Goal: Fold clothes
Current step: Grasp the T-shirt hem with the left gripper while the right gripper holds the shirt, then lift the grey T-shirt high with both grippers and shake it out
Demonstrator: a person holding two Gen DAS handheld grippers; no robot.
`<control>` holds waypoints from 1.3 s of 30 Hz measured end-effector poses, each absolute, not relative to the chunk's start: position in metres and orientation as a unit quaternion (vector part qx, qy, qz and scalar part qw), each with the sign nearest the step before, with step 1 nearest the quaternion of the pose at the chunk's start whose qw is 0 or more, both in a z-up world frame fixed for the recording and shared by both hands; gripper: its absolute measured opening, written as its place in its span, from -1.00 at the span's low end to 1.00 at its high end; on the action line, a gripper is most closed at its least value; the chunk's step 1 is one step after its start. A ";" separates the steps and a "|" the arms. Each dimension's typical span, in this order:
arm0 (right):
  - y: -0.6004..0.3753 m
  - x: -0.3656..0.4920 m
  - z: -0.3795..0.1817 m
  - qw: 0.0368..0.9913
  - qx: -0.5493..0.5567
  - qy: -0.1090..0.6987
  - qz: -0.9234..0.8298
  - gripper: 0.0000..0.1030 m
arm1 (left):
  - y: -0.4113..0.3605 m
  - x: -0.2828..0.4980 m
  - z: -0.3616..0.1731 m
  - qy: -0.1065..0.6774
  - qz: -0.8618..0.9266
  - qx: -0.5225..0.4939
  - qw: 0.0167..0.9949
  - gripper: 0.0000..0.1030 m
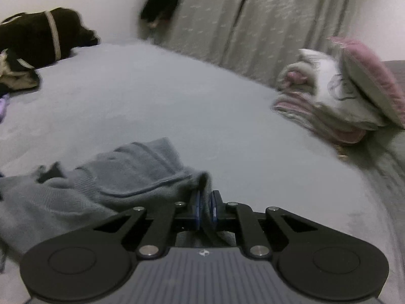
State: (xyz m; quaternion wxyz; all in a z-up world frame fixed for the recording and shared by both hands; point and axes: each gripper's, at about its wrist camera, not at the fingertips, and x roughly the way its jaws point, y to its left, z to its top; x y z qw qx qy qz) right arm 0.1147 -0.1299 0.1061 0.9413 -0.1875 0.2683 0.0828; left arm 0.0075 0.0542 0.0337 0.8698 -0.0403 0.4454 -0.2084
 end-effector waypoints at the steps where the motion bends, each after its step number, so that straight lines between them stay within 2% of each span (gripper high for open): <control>1: -0.134 0.112 0.106 0.943 -0.185 0.268 0.070 -0.80 | 0.051 0.006 0.033 0.444 -0.209 -0.028 0.871 0.13; 4: -0.144 0.106 0.105 0.946 -0.178 0.268 0.032 -0.90 | 0.044 0.004 0.032 0.439 -0.206 -0.004 0.875 0.03; 6: -0.147 0.103 0.103 0.946 -0.178 0.270 0.034 -0.90 | 0.041 0.005 0.031 0.437 -0.196 0.009 0.878 -0.79; 13: -0.142 0.097 0.108 0.952 -0.182 0.240 0.044 -0.97 | 0.045 0.000 0.051 0.406 -0.158 0.034 0.899 -0.83; 19: -0.143 0.081 0.133 0.959 -0.246 0.135 -0.042 -0.97 | 0.069 -0.003 0.089 0.342 -0.117 0.019 0.932 -0.83; 23: -0.152 0.082 0.129 0.963 -0.182 0.192 0.057 -0.94 | 0.074 0.003 0.083 0.356 -0.105 0.017 0.928 -0.83; 25: -0.152 0.088 0.120 0.956 -0.164 0.226 0.087 -0.58 | 0.072 0.003 0.079 0.364 -0.106 0.018 0.925 -0.83; 26: -0.151 0.090 0.116 0.953 -0.162 0.238 0.091 -0.15 | 0.071 0.003 0.078 0.365 -0.107 0.020 0.925 -0.83; 27: -0.150 0.092 0.115 0.954 -0.163 0.237 0.089 0.15 | 0.070 0.002 0.077 0.367 -0.107 0.022 0.924 -0.82; 31: -0.145 0.096 0.114 0.953 -0.145 0.238 0.119 0.21 | 0.072 0.004 0.076 0.373 -0.106 0.013 0.922 -0.82; 33: -0.137 0.103 0.108 0.946 -0.160 0.251 0.132 0.17 | 0.071 0.008 0.073 0.381 -0.104 0.008 0.919 -0.82; 34: -0.132 0.110 0.102 0.940 -0.175 0.263 0.128 0.08 | 0.070 0.009 0.072 0.383 -0.102 0.008 0.918 -0.82; 35: -0.131 0.118 0.098 0.936 -0.187 0.271 0.121 -0.53 | 0.069 0.009 0.071 0.385 -0.099 0.009 0.918 -0.82; 36: -0.126 0.120 0.096 0.935 -0.199 0.270 0.112 -0.89 | 0.069 0.009 0.071 0.382 -0.094 0.011 0.919 -0.82; 39: -0.117 0.112 0.112 0.951 -0.199 0.221 0.090 -0.91 | 0.070 0.005 0.081 0.356 -0.071 0.012 0.932 -0.82</control>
